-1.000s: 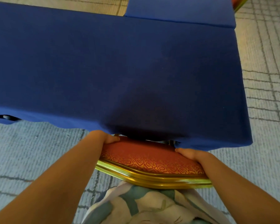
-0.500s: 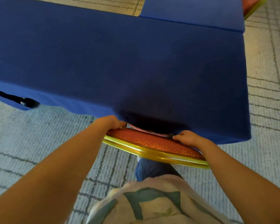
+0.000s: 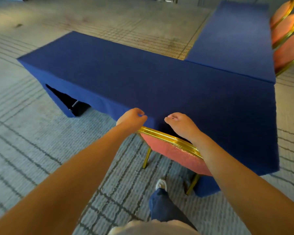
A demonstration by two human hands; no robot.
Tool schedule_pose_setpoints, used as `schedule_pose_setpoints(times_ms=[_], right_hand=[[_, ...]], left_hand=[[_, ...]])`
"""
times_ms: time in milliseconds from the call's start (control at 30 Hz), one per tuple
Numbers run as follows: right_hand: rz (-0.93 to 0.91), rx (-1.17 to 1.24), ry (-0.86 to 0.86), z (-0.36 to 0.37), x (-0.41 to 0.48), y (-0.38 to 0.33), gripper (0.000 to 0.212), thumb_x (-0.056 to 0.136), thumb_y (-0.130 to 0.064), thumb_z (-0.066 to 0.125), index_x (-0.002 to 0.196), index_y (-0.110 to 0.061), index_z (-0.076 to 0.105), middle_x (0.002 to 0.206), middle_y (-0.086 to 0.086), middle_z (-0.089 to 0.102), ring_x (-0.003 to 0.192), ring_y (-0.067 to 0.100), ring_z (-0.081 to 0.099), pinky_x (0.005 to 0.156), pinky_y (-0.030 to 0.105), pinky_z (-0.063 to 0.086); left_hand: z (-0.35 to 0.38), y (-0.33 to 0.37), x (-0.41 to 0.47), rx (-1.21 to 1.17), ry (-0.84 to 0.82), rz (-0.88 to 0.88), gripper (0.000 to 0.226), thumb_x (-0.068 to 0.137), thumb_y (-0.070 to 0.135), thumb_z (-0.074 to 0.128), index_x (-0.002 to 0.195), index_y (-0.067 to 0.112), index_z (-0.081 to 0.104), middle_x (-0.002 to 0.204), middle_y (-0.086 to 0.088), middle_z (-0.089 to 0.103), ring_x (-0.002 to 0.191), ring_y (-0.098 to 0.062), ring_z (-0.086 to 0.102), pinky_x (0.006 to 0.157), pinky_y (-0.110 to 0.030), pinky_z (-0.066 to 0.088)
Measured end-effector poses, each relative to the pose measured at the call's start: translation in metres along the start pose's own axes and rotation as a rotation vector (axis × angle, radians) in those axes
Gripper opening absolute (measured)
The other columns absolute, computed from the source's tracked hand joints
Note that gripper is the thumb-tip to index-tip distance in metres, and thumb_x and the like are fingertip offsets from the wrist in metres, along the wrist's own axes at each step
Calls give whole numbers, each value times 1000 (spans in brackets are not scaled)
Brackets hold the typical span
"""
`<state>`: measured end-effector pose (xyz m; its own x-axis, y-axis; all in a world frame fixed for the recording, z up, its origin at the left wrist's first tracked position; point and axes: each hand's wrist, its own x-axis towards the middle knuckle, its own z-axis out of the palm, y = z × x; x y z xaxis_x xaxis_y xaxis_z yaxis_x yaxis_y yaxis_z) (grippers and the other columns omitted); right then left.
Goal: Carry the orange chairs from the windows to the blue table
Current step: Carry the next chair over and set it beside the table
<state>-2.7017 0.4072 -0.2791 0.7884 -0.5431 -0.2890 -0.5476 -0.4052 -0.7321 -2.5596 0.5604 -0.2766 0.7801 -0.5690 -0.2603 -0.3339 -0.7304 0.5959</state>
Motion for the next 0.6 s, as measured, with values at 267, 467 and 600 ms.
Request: schedule_pose_setpoints(times_ms=[267,467,600], right_hand=[[-283,-39,-36,62,-9,-119,45,93,-44,55,135,-26,52,123,-6,57,106,18,58,89,40,49],[-487,-72,-138,112,-19,-213,50,94,-43,55,141,-27,45,132,-6,51,106,14,54,86,37,48],[-602,-108,-216,145,-23,-276,52,93,-45,56,142,-29,43,131,-7,50,109,13,53,87,36,48]], left_hand=[[-111,-74,-66,-100,297,-67,35,91,40,55,123,24,57,104,7,63,91,-15,62,83,-32,51],[-191,-138,-111,-236,521,-140,36,91,36,57,122,16,58,92,2,65,73,-15,61,71,-34,51],[-242,-177,-142,-288,680,-222,34,88,40,60,117,23,59,91,9,63,78,-9,60,72,-31,50]])
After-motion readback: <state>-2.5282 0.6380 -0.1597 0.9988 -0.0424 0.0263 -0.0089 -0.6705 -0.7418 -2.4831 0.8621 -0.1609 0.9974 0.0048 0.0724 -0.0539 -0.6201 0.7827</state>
